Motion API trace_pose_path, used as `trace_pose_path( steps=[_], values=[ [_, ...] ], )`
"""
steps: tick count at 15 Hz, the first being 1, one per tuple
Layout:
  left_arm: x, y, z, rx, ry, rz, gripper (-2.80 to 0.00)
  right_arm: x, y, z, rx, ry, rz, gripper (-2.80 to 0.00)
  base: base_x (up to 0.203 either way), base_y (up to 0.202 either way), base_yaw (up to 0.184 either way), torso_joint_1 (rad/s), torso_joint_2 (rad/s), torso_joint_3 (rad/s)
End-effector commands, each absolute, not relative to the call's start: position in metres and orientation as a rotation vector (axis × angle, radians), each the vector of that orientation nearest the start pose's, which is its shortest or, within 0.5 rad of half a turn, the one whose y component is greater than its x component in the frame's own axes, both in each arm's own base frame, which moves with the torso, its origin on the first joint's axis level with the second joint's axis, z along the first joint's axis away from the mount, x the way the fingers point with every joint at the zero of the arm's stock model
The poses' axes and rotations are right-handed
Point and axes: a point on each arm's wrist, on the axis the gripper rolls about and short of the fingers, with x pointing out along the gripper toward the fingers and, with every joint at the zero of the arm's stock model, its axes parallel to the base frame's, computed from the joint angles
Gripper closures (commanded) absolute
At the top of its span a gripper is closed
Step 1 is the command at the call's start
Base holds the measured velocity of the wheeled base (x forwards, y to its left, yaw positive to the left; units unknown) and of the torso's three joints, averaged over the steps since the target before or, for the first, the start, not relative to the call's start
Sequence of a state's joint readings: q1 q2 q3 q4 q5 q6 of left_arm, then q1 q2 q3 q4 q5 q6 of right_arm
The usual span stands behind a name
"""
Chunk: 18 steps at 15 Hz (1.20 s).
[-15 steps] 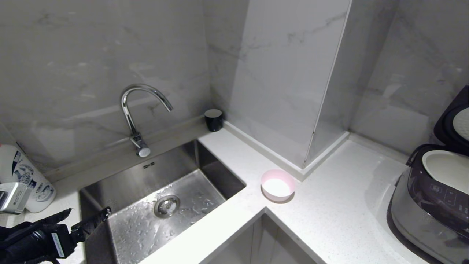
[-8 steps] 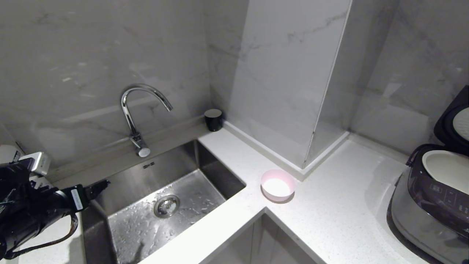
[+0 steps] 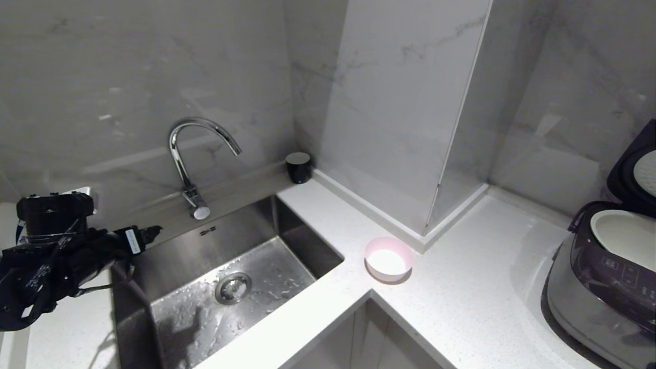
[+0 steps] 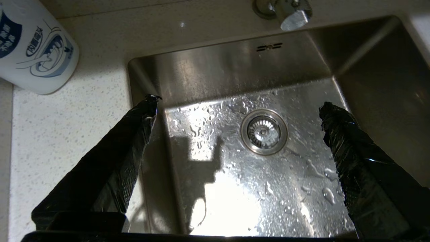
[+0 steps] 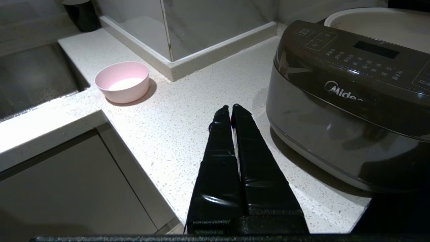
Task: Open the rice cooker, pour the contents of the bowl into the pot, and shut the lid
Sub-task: Turn on the tap
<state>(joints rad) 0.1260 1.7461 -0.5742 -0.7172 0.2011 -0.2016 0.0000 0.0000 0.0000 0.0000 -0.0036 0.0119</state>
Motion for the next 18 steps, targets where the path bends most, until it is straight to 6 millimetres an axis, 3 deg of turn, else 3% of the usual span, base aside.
trace_pose_path(
  steps=[1, 4, 7, 10, 13, 18],
  values=[
    [0.296, 0.046, 0.104, -0.188, 0.457, 0.389, -2.8, -0.023, 0.0, 0.075, 0.012, 0.0, -0.003, 0.0, 0.0, 0.0, 0.0, 0.0, 0.0, 0.0],
    [0.313, 0.055, 0.106, -0.202, 0.434, 0.416, -2.8, -0.023, 0.0, 0.075, 0.012, 0.0, -0.003, 0.0, 0.0, 0.0, 0.0, 0.0, 0.0, 0.0],
    [0.343, 0.057, 0.105, -0.228, 0.422, 0.417, -2.8, -0.023, 0.0, 0.075, 0.012, 0.0, -0.003, 0.0, 0.0, 0.0, 0.0, 0.0, 0.0, 0.0],
    [0.378, 0.04, 0.107, -0.276, 0.413, 0.374, -2.8, -0.023, 0.0, 0.075, 0.012, 0.0, -0.003, 0.0, 0.0, 0.0, 0.0, 0.0, 0.0, 0.0],
    [0.41, 0.02, 0.094, -0.285, 0.429, 0.358, -2.8, -0.023, 0.0, 0.075, 0.012, 0.0, -0.003, 0.0, 0.0, 0.0, 0.0, 0.0, 0.0, 0.0],
    [0.437, 0.003, 0.086, -0.287, 0.4, 0.35, -2.8, -0.023, 0.0, 0.075, 0.012, 0.0, -0.003, 0.0, 0.0, 0.0, 0.0, 0.0, 0.0, 0.0]
  ],
)
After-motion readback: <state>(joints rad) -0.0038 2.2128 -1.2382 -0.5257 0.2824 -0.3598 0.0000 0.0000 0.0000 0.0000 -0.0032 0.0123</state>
